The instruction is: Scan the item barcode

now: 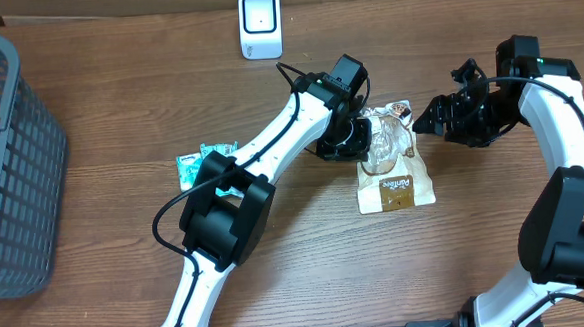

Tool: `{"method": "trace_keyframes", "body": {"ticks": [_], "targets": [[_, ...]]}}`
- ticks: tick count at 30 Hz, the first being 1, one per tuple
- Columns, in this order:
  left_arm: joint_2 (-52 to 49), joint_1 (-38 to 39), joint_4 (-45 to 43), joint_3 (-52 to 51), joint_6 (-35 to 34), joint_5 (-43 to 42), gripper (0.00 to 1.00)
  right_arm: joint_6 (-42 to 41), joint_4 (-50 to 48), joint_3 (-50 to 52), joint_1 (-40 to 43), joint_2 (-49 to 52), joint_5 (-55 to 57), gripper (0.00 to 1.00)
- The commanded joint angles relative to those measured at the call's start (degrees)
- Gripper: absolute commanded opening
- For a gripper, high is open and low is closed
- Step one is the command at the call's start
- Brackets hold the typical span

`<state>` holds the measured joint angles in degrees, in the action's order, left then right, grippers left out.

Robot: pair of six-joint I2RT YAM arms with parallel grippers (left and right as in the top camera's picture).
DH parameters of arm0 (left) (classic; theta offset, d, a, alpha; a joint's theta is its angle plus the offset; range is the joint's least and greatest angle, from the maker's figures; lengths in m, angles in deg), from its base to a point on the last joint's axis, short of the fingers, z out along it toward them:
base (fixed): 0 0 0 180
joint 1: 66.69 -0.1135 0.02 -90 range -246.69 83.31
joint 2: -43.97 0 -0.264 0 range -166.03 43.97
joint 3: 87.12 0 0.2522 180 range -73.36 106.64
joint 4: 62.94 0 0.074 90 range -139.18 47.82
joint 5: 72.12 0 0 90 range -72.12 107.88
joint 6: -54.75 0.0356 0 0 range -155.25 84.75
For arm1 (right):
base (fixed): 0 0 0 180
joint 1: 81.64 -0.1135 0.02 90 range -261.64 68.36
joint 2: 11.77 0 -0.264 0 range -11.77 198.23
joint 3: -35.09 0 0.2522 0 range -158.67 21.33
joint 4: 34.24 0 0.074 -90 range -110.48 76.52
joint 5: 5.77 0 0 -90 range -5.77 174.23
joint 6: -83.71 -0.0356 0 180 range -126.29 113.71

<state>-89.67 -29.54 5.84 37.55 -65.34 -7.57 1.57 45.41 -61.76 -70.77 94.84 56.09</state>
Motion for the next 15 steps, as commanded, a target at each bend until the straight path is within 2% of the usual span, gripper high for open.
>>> {"method": "trace_keyframes", "body": {"ticks": [1, 8, 15], "targets": [[-0.1, 0.1, -1.7, -1.1, 0.3, -1.8, 0.05, -0.1, -0.7, 0.3, 0.1, 0.0, -0.8, 0.77], [-0.1, -0.9, -7.2, -6.3, 0.3, -7.2, 0.04, -0.1, -1.1, 0.3, 0.1, 0.0, -1.5, 0.75], [-0.1, -1.0, -7.7, -7.4, 0.3, -4.4, 0.04, -0.6, -2.6, 1.6, 0.1, 0.0, -1.6, 0.73]]}}
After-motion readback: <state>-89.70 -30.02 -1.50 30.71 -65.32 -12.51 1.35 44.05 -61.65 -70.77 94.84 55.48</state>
